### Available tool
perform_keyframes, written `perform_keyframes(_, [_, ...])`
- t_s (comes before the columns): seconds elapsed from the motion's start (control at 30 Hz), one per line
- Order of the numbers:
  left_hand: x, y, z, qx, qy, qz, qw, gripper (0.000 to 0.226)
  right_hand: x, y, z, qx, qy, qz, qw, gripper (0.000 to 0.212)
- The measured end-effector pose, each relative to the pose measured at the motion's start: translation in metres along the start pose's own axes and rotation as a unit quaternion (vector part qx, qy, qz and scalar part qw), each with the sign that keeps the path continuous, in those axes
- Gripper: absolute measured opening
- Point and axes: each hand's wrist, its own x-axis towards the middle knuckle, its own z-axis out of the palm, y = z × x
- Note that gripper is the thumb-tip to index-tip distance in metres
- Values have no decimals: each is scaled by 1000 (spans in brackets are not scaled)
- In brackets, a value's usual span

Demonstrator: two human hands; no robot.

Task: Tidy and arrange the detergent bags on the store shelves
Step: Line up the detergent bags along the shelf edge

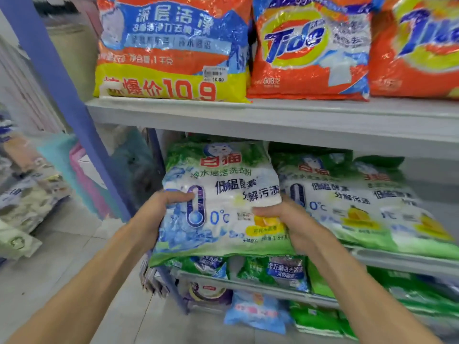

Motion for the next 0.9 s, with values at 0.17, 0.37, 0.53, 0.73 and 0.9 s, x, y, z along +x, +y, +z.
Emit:
perform_keyframes(0.17, [-14, 10, 50, -28, -63, 71, 995, 18, -21, -9, -53, 15, 10, -73, 997, 78])
perform_keyframes(0.37, [4, 6, 141, -4, -113, 71, 991, 41, -45, -12, -141, 24, 75, -124, 989, 93])
perform_keyframes(0.53, [35, 10, 227, 6, -141, 116, 983, 52, -54, -18, -224, 28, 146, -172, 974, 82])
perform_keyframes(0.73, [89, -25, 286, 55, -180, 13, 982, 21, -34, -16, -271, -18, 157, -29, 987, 46])
perform_keyframes(0.9, [68, -22, 289, 111, -100, 0, 989, 26, -28, -10, -280, -89, 223, -4, 971, 47])
